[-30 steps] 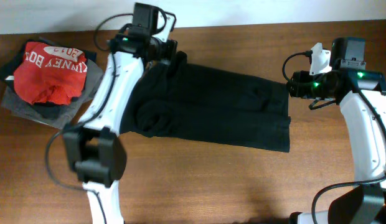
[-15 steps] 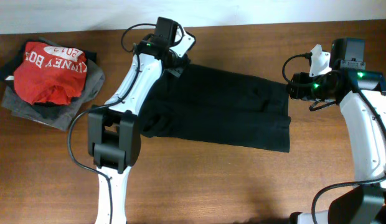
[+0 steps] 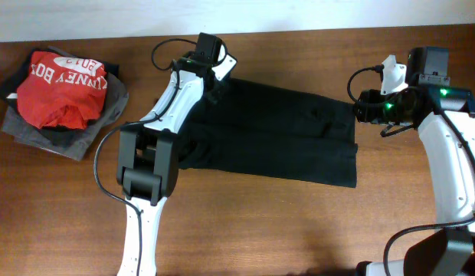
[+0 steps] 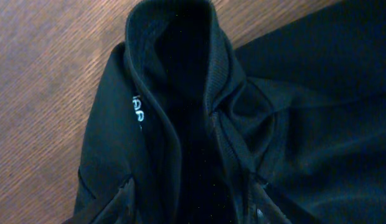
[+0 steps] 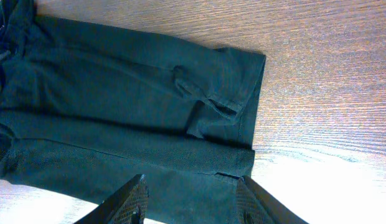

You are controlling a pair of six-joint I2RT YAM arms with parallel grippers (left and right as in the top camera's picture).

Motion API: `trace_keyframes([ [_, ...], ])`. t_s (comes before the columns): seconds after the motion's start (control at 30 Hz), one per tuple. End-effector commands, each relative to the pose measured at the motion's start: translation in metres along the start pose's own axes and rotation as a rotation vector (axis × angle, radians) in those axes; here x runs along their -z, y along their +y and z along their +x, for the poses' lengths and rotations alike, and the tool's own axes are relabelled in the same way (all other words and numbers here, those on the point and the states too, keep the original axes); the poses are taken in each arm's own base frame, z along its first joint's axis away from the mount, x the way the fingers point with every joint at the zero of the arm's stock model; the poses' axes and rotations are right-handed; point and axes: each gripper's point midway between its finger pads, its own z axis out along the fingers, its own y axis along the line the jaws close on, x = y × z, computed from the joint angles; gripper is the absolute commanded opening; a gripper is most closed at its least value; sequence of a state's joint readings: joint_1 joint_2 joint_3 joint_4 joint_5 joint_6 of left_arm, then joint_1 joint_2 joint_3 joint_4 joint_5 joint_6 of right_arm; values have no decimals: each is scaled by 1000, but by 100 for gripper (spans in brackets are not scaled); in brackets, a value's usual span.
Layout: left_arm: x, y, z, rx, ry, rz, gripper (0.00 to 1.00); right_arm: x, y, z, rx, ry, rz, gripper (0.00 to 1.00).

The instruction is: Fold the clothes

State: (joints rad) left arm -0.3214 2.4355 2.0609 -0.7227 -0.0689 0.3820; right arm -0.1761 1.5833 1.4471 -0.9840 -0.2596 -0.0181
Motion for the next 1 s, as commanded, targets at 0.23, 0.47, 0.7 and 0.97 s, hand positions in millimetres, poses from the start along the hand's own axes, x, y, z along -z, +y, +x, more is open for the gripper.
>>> trace_keyframes([
  [0.23, 0, -1, -9, -28, -17, -27, 42, 6, 0, -8, 20, -30, 10, 50],
  [0.47, 1, -9, -16, -42, -34, -27, 43, 6, 0, -9, 21, -33, 10, 50],
  [0.7, -2, -16, -17, -52, -30, -20, 38, 6, 0, -9, 21, -32, 10, 50],
  [0.97, -18, -12, 5, -57, 55, -59, 20, 6, 0, -10, 21, -35, 10, 50],
])
